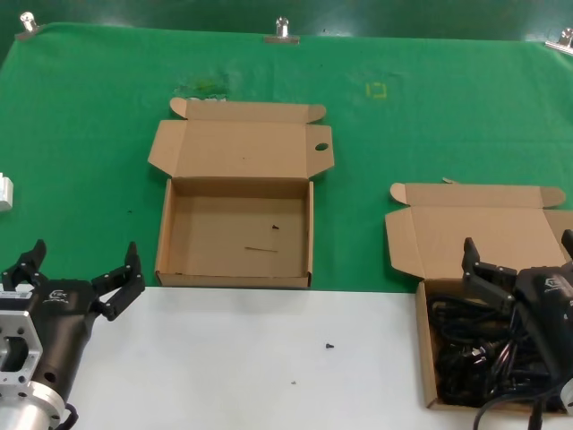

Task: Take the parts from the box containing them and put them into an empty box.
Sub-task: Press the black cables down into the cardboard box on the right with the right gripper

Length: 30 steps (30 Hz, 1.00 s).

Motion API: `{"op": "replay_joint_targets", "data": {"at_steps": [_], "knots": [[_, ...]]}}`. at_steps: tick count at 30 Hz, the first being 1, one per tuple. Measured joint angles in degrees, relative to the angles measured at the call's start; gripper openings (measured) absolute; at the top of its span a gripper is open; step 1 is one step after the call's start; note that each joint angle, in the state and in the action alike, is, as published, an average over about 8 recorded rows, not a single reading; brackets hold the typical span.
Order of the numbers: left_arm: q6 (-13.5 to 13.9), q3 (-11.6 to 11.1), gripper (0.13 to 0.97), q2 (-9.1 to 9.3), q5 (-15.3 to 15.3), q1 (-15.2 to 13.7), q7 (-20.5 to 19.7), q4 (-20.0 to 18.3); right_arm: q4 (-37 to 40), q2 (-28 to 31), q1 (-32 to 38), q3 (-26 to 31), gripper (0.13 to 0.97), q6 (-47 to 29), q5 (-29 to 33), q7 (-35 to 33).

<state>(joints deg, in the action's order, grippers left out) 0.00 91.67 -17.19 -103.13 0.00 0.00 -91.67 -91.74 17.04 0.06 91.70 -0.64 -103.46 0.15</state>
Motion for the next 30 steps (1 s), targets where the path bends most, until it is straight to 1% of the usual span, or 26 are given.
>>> {"op": "replay_joint_targets", "data": {"at_steps": [5,6,14,15,16,23,24,30], "knots": [[0.0,0.0,0.818,0.00,0.0,0.0,0.0,0.0,-0.1,0.0,0.0,-0.1,0.966,-0.8,-0.3,0.2],[0.0,0.0,0.818,0.00,0.0,0.0,0.0,0.0,-0.1,0.0,-0.1,-0.2,0.966,-1.0,-0.3,0.2],[0.0,0.0,0.646,0.00,0.0,0.0,0.0,0.0,1.0,1.2,0.4,-0.4,0.966,-2.9,-0.5,0.1],[0.0,0.0,0.646,0.00,0.0,0.0,0.0,0.0,1.1,1.5,0.6,-0.3,0.966,-3.0,-0.5,0.2],[0.0,0.0,0.619,0.00,0.0,0.0,0.0,0.0,1.3,1.9,0.8,-0.1,0.966,-3.2,-0.5,0.3],[0.0,0.0,0.429,0.00,0.0,0.0,0.0,0.0,2.9,5.4,2.7,0.9,0.966,-4.6,-0.8,1.7],[0.0,0.0,0.429,0.00,0.0,0.0,0.0,0.0,3.2,6.2,3.1,1.1,0.966,-5.0,-0.9,2.0],[0.0,0.0,0.307,0.00,0.0,0.0,0.0,0.0,4.7,11.9,5.8,2.3,0.966,-8.5,-1.3,4.8]]}}
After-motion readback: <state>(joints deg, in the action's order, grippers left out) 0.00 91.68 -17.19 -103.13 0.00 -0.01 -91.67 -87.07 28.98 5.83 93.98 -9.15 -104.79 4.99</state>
